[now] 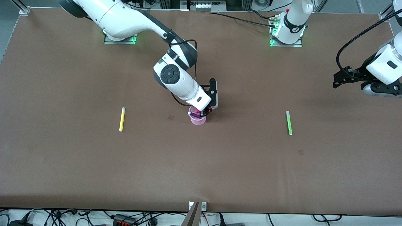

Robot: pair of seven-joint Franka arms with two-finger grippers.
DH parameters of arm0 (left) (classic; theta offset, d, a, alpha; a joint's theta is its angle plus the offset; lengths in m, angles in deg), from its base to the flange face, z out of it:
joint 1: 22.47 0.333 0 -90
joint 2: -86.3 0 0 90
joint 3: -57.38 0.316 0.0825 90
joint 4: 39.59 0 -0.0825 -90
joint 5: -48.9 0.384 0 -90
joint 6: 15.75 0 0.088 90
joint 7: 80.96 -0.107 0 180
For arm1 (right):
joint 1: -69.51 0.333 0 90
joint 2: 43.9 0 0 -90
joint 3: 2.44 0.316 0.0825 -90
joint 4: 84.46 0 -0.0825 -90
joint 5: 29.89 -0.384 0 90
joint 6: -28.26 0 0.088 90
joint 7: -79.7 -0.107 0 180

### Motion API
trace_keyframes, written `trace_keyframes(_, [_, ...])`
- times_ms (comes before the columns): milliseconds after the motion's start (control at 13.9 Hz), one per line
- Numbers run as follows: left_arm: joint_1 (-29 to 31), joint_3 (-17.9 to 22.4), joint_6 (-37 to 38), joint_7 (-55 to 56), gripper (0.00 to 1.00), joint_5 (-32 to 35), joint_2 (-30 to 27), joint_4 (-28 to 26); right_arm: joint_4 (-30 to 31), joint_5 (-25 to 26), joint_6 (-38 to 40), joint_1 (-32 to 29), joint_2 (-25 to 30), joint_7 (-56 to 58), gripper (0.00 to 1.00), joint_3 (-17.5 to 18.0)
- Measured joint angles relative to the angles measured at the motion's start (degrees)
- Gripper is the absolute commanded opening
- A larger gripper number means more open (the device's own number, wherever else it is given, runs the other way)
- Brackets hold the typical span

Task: Organize pens into pink holder with both arms
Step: 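Lower the magenta marker into the pink cup and open the right gripper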

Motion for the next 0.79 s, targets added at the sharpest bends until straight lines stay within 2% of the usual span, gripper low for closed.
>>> trace_keyframes(72, [0.0,0.0,0.2,0.0,1.00,0.0,0.0,0.0,0.3,0.0,0.0,0.0,0.0,0.0,0.33,0.0])
trace_keyframes(144, [0.0,0.0,0.2,0.0,1.00,0.0,0.0,0.0,0.4,0.0,0.0,0.0,0.0,0.0,0.79,0.0])
trace_keyframes(216, [0.0,0.0,0.3,0.0,1.00,0.0,0.0,0.1,0.5,0.0,0.0,0.0,0.0,0.0,1.00,0.0])
trace_keyframes(792, [0.0,0.0,0.4,0.0,1.00,0.0,0.0,0.2,-0.3,0.0,-0.2,-0.3,0.6,-0.6,1.00,0.4])
